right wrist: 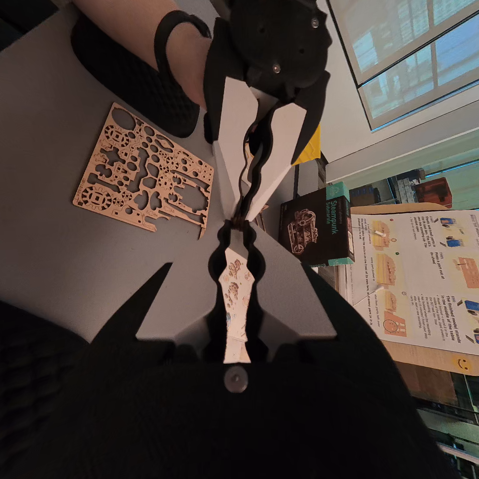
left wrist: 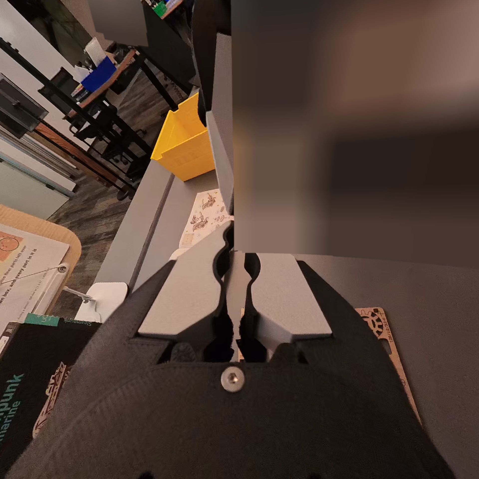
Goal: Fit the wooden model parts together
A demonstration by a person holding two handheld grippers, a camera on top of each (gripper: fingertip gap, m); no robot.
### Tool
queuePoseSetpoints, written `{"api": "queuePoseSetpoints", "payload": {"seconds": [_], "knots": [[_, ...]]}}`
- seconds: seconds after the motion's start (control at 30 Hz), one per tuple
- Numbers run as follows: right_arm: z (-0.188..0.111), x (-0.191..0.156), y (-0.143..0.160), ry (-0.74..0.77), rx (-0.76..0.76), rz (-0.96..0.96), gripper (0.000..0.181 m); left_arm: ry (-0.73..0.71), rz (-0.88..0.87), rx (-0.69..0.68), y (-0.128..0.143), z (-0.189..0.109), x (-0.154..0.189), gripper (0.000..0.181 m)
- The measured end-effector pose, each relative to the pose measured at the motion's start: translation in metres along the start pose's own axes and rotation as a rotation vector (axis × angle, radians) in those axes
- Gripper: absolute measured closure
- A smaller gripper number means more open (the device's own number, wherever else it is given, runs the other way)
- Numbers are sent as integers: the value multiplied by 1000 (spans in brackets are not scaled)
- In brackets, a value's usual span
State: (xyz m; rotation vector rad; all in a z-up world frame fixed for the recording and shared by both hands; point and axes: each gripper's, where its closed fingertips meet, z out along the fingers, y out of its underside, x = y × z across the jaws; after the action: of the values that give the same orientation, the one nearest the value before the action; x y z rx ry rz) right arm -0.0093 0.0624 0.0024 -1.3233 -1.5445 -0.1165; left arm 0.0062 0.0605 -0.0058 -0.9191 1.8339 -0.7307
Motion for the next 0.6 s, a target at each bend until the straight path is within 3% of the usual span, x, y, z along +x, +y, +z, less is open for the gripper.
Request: {"api": "queuePoseSetpoints", "payload": {"seconds": [0.13,0.27,0.5,0.6], "knots": [[1,-3,3,-24,-10,14,173,19,18,-18,4,3,3,181],[1,7,-4,-28,76,142,173,28,-8,25,-2,-5,-3,181],[1,20,-3,-10,121,261,173,-135,34,78,-5,-6,-18,179],[-1,19,-7,-21,155,259,173,-99,-15,83,-7,-7,-16,180]]}}
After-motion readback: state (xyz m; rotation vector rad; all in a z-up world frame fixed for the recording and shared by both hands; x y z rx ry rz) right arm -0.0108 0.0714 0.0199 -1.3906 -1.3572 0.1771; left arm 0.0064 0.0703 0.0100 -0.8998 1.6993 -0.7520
